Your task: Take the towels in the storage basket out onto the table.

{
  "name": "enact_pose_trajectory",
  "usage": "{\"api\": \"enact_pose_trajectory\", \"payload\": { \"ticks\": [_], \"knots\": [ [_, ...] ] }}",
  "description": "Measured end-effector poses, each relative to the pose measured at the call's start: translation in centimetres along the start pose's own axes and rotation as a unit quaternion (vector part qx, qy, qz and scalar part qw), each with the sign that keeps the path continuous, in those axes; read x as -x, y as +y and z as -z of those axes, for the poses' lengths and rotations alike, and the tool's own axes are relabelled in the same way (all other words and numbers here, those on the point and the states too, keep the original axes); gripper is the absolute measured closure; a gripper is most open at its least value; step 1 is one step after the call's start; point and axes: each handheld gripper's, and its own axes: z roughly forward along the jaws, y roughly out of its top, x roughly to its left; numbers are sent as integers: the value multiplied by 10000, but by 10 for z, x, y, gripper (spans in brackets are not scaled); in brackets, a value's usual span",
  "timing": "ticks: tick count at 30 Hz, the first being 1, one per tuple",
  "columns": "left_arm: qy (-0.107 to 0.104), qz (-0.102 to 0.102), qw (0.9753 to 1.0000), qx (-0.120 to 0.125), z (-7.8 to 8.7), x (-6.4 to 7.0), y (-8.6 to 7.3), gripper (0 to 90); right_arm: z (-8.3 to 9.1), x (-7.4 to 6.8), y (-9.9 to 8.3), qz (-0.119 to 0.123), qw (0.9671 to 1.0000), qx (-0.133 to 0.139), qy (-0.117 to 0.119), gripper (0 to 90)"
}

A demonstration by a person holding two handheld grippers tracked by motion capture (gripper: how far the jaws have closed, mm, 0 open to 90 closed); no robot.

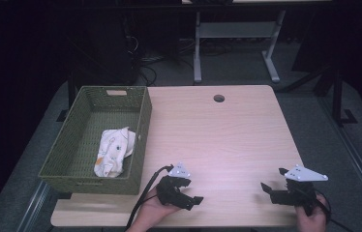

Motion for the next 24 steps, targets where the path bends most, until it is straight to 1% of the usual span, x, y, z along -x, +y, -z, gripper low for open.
{"api": "enact_pose_trajectory", "payload": {
  "ticks": [3, 6, 8, 10, 14, 17, 21, 23, 24],
  "knots": [
    [-26, -18, 10000, -74, -2, -1, 1, 227, -1, 1, 0, -10, 10000, -2, -9, 140],
    [6, -78, 10000, -37, -2, -1, 2, 226, -2, 2, 0, -48, 10000, -13, -16, 140],
    [-5, -51, 10000, -30, -1, -1, 1, 226, -2, 2, 0, -73, 10000, 0, -17, 140],
    [-23, -80, 10000, -34, 0, -1, 2, 227, -2, 2, 1, -64, 10000, 7, -22, 140],
    [-88, -41, 10000, -23, 1, -1, 4, 226, -2, 0, 2, -51, 10000, -3, -51, 140],
    [-38, -108, 9999, -47, 3, -2, 5, 223, -2, -1, 1, -32, 10000, 8, -28, 140],
    [-69, -71, 9999, -46, 2, -5, 5, 223, -4, 0, 2, -18, 10000, -8, -38, 140],
    [-79, -88, 9999, -47, 2, -5, 6, 223, -4, 1, 1, -50, 10000, -14, -37, 140],
    [-77, -65, 9999, -37, 2, -5, 7, 223, -4, 1, 1, -61, 10000, -8, -40, 140]
  ]
}}
